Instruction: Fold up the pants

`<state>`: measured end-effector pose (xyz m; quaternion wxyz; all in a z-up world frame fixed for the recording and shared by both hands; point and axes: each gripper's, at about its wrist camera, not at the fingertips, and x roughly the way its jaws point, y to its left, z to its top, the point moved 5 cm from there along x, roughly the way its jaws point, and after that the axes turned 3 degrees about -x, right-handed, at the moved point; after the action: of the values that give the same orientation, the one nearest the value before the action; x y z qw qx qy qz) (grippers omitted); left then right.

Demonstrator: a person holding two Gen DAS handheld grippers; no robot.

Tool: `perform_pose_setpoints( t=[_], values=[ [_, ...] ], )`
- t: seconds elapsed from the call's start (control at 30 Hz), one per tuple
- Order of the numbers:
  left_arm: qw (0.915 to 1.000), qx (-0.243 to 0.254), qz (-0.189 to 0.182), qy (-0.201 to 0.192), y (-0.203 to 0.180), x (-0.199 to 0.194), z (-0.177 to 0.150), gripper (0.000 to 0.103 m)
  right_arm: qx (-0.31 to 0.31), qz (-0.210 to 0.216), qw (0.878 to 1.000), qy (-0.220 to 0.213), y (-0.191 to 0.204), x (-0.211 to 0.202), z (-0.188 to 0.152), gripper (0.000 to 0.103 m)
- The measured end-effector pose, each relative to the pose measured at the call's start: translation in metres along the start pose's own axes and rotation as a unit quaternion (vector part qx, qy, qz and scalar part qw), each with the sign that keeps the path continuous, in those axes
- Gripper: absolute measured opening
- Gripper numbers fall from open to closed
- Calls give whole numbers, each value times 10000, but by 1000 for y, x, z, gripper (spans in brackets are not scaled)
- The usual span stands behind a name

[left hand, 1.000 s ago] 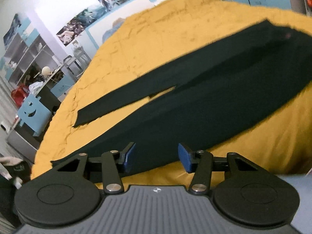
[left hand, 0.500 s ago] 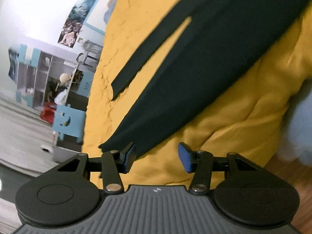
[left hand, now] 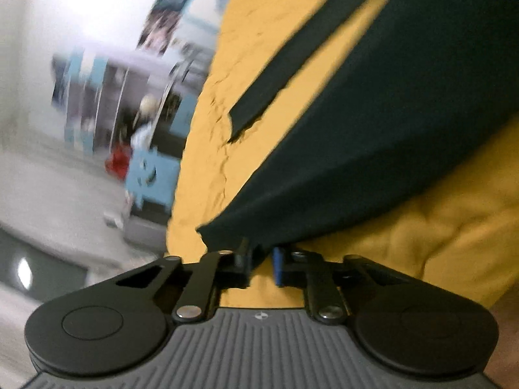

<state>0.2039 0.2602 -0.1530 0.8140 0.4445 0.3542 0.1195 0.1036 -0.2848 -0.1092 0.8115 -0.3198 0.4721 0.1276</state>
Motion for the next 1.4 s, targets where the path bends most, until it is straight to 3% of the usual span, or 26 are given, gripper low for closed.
perform_pose_setpoints(
  t=[0.27,0.37,0.43,0.5,0.7,0.9,1.03,1.4],
  values=[
    [9954,-845,123,435,18,-11,14,4,-805,-217,9964,133,11,10,-15,46],
    [9924,-1098,180,534,25,-16,19,2,-956,-431,9944,135,11,19,-25,33],
    [9901,-1245,210,609,31,-19,22,1,-976,-575,9936,50,9,21,-30,10],
    [9878,-1389,238,668,39,-20,24,1,-869,-665,9939,-150,4,15,-30,0],
    [9778,-1915,246,811,59,-31,39,1,-326,-942,9919,-791,-31,-15,-16,0],
    [9721,-2174,415,780,83,-32,71,1,218,-1130,9870,-1119,-78,-21,11,0],
    [9701,-2234,544,777,94,-23,96,1,425,-1260,9836,-1220,-108,-8,31,0],
    [9701,-2121,700,948,95,38,164,1,996,-1038,9831,-1134,-188,61,85,0]
  ],
)
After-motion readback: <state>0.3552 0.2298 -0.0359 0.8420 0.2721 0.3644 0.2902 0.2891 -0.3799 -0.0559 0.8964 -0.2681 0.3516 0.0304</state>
